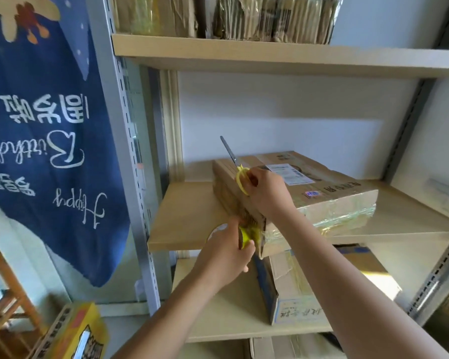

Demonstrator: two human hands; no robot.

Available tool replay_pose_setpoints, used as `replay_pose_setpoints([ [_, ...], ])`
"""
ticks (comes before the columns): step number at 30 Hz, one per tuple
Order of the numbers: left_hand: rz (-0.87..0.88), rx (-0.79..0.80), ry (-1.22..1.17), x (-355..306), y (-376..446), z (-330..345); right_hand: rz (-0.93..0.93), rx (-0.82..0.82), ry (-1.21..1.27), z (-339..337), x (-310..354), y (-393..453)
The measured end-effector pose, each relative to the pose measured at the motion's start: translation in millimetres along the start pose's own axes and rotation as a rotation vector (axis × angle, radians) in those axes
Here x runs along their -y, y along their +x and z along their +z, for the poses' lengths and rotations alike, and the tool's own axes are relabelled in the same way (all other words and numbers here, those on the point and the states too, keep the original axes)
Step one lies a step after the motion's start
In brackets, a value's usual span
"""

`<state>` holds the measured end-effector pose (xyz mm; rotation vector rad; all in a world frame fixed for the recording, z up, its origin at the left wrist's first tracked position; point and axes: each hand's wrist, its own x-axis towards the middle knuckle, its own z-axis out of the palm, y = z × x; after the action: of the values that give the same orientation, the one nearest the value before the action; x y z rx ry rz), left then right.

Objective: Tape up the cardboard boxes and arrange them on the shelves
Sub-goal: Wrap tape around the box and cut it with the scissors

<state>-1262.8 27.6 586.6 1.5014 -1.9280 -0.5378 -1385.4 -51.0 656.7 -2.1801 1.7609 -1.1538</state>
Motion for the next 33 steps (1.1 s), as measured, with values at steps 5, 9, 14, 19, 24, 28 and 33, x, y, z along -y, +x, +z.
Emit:
replay_pose_setpoints([
  [5,0.253,-0.105,0.454,8,22,-25,-0.024,0.001,-0.056,1,-5,-1],
  [9,0.264,0.037,0.540,11,39,-36,-0.014,0.009,-0.067,-1,-5,-3],
  [14,0.306,0.204,0.500,10,42,-57,-0.016,-0.040,0.045,-27,12,-27],
  [19,0.293,0.239,0.409,19,52,-67,0.037,0.227,0.616,-20,29,-133],
  [24,0.336,0.266,0.449,24,61,-71,0.328,0.354,0.608,58,7,-189],
  [28,0.372,0.258,0.486,22,60,-76,0.483,0.276,0.611,82,-4,-177],
  [33,0.366,0.281,0.520,18,59,-80,0.518,0.261,0.724,84,2,-159],
])
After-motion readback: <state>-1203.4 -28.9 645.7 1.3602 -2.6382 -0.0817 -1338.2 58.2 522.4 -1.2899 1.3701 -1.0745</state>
